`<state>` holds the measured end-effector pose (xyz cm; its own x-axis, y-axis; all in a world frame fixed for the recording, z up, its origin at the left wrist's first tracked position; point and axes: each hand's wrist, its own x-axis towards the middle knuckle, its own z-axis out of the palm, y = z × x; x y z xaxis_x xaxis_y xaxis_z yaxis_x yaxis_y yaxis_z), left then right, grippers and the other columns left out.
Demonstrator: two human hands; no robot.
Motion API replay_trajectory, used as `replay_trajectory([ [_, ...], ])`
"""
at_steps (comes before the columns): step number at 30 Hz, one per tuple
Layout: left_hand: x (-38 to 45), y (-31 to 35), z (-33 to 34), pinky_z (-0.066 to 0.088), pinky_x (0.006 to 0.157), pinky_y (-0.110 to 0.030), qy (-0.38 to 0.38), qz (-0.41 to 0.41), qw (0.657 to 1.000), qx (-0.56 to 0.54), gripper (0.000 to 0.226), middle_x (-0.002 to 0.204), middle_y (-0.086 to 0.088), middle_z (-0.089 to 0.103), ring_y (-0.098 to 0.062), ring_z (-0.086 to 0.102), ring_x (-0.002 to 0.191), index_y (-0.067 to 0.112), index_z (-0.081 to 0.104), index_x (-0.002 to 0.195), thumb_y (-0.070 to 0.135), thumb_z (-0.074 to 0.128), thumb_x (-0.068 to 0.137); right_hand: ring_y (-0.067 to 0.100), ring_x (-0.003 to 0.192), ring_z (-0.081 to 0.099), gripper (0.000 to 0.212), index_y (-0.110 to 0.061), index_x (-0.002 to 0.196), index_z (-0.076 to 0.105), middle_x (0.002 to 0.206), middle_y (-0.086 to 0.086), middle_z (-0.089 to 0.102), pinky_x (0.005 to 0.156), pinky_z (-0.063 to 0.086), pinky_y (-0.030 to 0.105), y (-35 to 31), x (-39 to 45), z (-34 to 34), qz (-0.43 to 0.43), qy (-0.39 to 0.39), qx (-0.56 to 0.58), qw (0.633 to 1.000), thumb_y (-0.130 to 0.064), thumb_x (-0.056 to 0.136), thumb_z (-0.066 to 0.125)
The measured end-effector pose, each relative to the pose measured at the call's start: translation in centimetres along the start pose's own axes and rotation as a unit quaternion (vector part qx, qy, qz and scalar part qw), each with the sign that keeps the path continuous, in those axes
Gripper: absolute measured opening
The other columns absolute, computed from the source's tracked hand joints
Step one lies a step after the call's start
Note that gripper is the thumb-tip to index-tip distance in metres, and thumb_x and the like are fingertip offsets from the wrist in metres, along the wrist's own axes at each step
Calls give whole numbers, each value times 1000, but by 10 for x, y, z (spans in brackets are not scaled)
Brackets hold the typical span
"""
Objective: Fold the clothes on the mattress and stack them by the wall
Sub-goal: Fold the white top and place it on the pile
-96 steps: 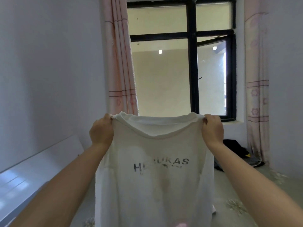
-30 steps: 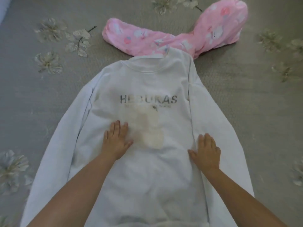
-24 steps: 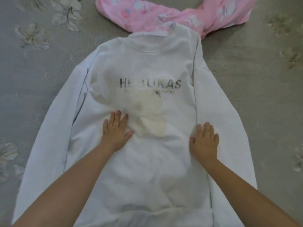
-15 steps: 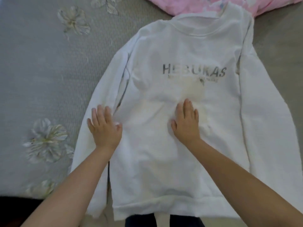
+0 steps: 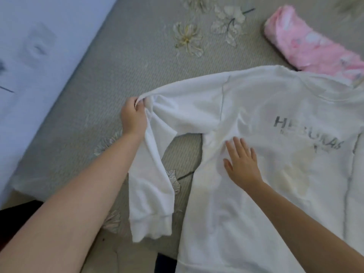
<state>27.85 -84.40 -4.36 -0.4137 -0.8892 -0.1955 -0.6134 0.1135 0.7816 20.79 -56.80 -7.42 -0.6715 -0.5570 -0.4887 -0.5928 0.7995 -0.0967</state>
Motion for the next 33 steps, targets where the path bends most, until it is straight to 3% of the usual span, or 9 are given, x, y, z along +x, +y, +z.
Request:
replay_trajectory([
  [4,30,-9,-5,33,100,-32,-63,-4,996,61,64,138,-15,41,-26,40,125,3,29,138,33,57,88,20,144,-5,57,-20,147,5,156,3,-2,115,2,40,-7,15,-8,26,1,3,1000,-32,98,31],
  [9,-38,-74,-6,25,98,-40,-169,25,930,325,83,138,-18,31,-31,30,127,11,23,141,42,66,77,23,143,-8,59,-21,147,4,156,5,-9,114,5,41,-15,18,9,37,-72,13,997,-33,97,34],
  [16,-42,-34,-10,35,60,-30,-192,-107,975,-28,23,75,-9,58,-23,51,75,12,60,79,21,47,95,18,142,15,56,-17,146,15,155,3,13,110,16,26,2,17,-4,18,-74,150,986,-25,97,41],
  [22,-66,109,30,55,66,-31,-276,-257,828,-415,19,78,-3,70,-18,66,74,15,63,89,25,47,94,17,111,55,41,-14,137,40,130,7,55,92,36,21,59,-43,-30,149,43,384,910,-18,96,43],
  [25,-123,177,76,54,73,-32,-474,-312,692,-447,27,92,-8,67,-19,65,83,13,60,101,30,39,98,20,87,62,35,-8,130,47,114,15,61,83,45,31,104,-84,-38,255,136,520,803,-17,98,38],
  [27,-163,193,108,46,89,-35,-591,-281,665,-359,39,134,-11,47,-27,53,115,24,38,135,35,35,98,12,75,62,36,-2,128,46,108,16,59,73,45,26,135,-109,-37,320,186,591,716,-18,100,33],
  [29,-190,183,136,36,99,-36,-621,-195,720,-241,51,149,-10,26,-28,39,130,26,17,145,30,37,98,13,72,60,38,-1,129,44,112,20,57,69,43,26,160,-126,-31,375,211,630,647,-22,100,31],
  [31,-198,154,152,36,97,-27,-568,-22,820,-67,45,143,-10,39,-23,45,124,16,33,139,22,45,96,22,80,56,39,-3,129,43,121,22,54,73,44,31,177,-132,-22,403,212,643,616,-26,99,33],
  [33,-188,115,158,30,98,-23,-459,156,862,145,44,137,-12,46,-23,44,124,9,42,134,18,52,92,28,99,52,44,-8,136,36,130,19,49,82,43,39,186,-128,-12,406,194,652,611,-30,98,36],
])
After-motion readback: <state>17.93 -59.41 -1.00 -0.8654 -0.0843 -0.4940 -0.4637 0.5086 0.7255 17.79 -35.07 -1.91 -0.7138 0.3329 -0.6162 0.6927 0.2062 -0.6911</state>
